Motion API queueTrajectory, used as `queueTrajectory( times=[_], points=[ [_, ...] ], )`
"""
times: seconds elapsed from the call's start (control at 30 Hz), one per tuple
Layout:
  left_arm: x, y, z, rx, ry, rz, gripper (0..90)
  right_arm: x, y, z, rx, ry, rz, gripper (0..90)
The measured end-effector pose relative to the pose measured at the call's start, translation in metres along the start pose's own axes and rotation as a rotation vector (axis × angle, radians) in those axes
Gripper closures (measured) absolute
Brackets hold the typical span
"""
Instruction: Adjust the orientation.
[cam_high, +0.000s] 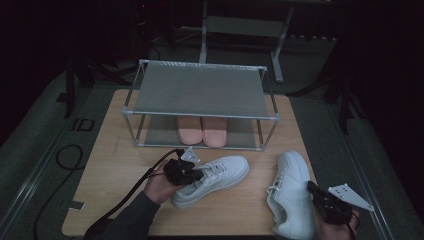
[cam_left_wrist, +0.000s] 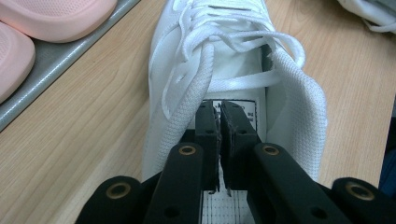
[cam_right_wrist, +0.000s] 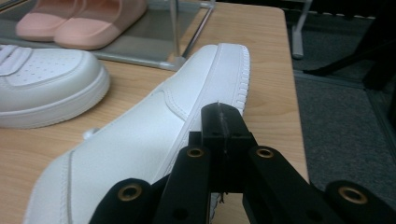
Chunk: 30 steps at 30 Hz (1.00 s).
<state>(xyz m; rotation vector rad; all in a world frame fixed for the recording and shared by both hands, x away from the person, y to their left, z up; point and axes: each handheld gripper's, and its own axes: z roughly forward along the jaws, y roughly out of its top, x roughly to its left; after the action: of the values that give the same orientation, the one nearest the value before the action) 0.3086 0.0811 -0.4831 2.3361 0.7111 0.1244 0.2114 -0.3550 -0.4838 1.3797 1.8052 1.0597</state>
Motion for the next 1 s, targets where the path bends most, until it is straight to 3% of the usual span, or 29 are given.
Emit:
queueTrajectory(
  times=[0.33,0.43,0.57,0.8,1.0],
  points=[
    [0.001,0.001,0.002,0.002,-0.013,-0.010,85.5,-0.019,-0.007,-0.003,0.024,-0.086,0.055,90.0],
    [0.001,0.001,0.003,0.005,-0.017,-0.012,85.1,-0.024,-0.007,-0.003,0.039,-0.087,0.070,90.0],
    [0.001,0.001,0.003,0.007,-0.020,-0.009,84.7,-0.024,-0.005,-0.002,0.049,-0.082,0.055,90.0],
    [0.001,0.001,0.003,0.006,-0.024,-0.012,84.7,-0.035,-0.011,0.003,0.087,-0.140,0.079,90.0],
    [0.002,0.001,0.005,0.006,-0.030,-0.019,84.5,-0.040,-0.012,0.005,0.110,-0.138,0.082,90.0]
  ],
)
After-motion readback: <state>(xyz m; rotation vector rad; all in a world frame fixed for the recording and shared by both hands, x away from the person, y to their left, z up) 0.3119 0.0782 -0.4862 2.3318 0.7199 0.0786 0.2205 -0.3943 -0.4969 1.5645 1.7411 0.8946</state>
